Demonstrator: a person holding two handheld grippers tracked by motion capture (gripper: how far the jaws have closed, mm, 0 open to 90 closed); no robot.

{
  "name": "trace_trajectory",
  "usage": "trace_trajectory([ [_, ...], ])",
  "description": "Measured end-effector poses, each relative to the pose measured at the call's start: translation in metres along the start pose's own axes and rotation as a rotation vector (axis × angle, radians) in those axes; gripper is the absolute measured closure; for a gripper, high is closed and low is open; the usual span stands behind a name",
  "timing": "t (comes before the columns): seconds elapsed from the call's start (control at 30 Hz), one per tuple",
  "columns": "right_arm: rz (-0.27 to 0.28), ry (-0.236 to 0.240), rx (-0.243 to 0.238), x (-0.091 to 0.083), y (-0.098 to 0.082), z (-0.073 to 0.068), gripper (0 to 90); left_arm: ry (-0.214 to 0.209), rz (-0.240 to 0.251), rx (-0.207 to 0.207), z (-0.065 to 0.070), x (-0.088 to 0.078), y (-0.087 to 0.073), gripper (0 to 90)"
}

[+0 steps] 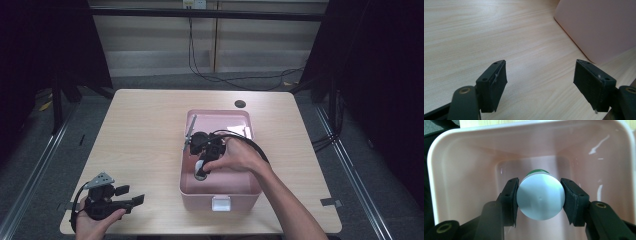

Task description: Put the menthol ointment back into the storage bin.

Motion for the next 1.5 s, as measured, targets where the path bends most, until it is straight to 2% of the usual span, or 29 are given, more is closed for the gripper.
trace_trajectory([
  [0.27, -0.007, 0.018, -0.011, 0.013, 0.006, -0.002, 51.3, 0.002, 0.002, 0.0, 0.0, 0.0, 0.0, 26.7],
  [0.67, -0.019, 0.023, -0.022, 0.023, 0.009, -0.002, 51.3, 0.001, 0.001, 0.003, 0.001, 0.0, 0.0, 26.8],
  [0.83, -0.018, 0.032, -0.018, 0.029, 0.007, 0.0, 51.3, 0.003, 0.001, 0.001, 0.001, 0.0, 0.0, 26.8],
  [1.0, -0.031, 0.034, 0.006, 0.036, 0.004, 0.001, 51.3, 0.004, 0.0, 0.002, 0.001, 0.0, 0.0, 26.8],
  [1.5, -0.016, 0.048, -0.023, 0.053, 0.006, 0.002, 51.2, 0.003, -0.004, 0.005, 0.001, 0.0, 0.0, 26.8],
])
Point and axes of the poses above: each handheld gripper's, and its own axes: x roughly forward along the jaws, y roughly out of its top, z roughly to its right, the point moved 6 cm from there along x, roughly forward along the jaws, and after that the axes turned 3 degrees about z, right-handed, at the moved point
